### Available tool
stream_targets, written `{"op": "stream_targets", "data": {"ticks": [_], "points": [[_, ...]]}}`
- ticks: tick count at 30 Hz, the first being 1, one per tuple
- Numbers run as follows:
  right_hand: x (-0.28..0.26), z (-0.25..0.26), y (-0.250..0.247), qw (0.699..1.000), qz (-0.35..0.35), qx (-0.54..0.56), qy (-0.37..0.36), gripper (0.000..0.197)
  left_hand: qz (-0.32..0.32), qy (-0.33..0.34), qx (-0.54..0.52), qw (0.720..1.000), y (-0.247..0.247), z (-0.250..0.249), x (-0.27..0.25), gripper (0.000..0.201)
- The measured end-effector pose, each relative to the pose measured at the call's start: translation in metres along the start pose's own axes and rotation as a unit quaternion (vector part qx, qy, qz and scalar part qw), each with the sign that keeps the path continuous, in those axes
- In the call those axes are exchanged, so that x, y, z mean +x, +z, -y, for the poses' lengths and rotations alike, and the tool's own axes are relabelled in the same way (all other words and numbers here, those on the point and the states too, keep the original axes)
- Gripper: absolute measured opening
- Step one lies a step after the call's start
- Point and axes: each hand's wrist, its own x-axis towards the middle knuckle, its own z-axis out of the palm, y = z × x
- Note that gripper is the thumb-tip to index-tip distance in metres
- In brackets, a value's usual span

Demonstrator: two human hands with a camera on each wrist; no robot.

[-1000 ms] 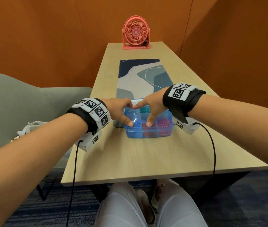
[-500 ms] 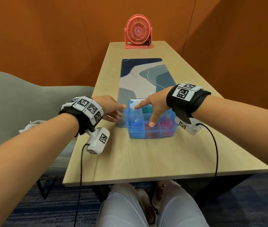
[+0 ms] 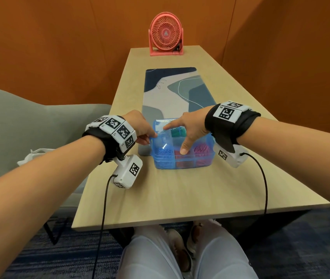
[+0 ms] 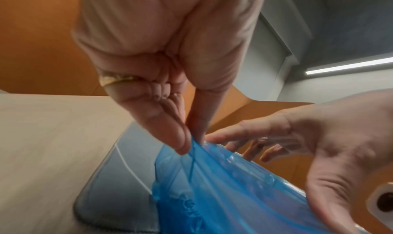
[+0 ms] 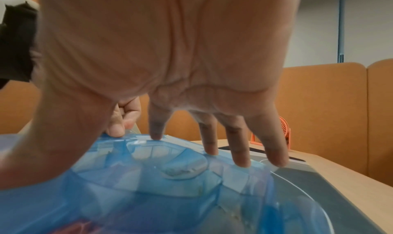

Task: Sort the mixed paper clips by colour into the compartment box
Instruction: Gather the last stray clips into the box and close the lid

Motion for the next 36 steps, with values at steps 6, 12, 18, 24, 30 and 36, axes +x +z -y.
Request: {"op": "stream_targets", "data": {"ticks": [6,12,18,24,30,36], "points": [[-0.001,-0.003,0.003,1.0,-0.009,0.014,0.015,0.101,-0.023,-0.009,0.018,1.0,0.001,-0.003,0.001,0.019],[-0.002,-0.002,0.001,1.0,-0.006,0.012,0.014,0.1,0.048,-0.066,0.019,0.997,-0.002,0.0,0.001,0.021],[-0.001,-0.004,0.0,1.0,-0.006,0.013,0.007,0.098,0.06,-0.056,0.079,0.994,0.001,-0.004,0.001,0.022],[0.003,-0.006,0.001,1.0,-0.01,0.017,0.003,0.1,0.058,-0.021,0.114,0.992,0.006,-0.008,0.0,0.02],[0.001,-0.008,0.002,1.0,-0.003,0.025,0.0,0.1,0.072,-0.002,0.151,0.986,0.002,-0.002,-0.004,0.025],[-0.006,-0.029,0.003,0.983,-0.09,0.161,0.011,0.072,0.031,0.037,0.249,0.967,-0.005,-0.006,-0.01,0.052]]}}
